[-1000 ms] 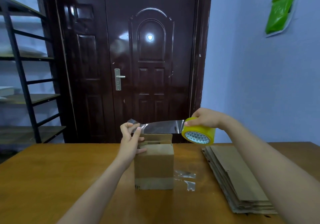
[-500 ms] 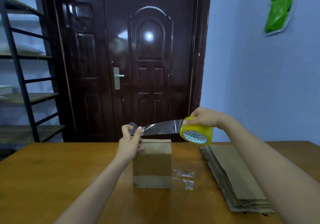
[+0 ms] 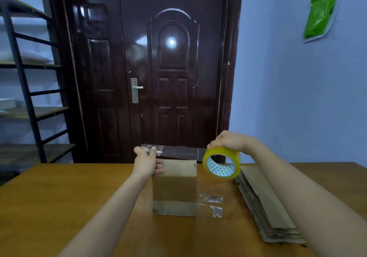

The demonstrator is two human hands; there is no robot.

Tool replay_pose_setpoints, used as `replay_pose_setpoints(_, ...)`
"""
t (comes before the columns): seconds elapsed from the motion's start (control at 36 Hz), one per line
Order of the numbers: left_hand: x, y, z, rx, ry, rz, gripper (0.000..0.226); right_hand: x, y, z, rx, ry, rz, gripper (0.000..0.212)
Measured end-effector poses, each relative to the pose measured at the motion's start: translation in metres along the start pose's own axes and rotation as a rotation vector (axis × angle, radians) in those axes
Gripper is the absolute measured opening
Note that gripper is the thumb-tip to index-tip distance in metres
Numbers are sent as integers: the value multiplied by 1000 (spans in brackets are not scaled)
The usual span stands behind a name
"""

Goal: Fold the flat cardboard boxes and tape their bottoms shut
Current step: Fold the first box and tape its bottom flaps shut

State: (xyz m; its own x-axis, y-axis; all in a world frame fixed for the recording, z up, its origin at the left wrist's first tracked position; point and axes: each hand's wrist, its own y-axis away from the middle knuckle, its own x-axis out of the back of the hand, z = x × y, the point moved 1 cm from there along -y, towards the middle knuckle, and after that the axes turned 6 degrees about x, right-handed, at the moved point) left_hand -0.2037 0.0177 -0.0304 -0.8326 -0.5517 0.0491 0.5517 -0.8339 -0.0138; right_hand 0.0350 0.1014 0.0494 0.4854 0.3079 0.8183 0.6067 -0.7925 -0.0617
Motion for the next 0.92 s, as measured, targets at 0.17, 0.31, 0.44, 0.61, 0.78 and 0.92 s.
replay_pose_setpoints(0.17,-2,-5,-6,27,41,54,14,-14,-12,3,-19,55,-16,44)
replay_pose_setpoints(0.31,-3,-10,-9,59,78,72,18,-23,-20,10,-35,64,-29,43)
replay_pose_setpoints(0.44,-2,-11,-11,68,86,76,20,-26,-24,14,-51,64,-22,41)
replay_pose_setpoints(0.61,-3,-8,-13,58,85,90,22,-31,-30,13,-100,135,-62,40)
replay_pose_setpoints(0.78,-4,-10,-15,61,81,105,19,-35,-35,14,-120,173,-100,36)
replay_pose_setpoints(0.92,-5,-10,-16,100,117,114,20,-40,-35,14,-134,224,-105,34)
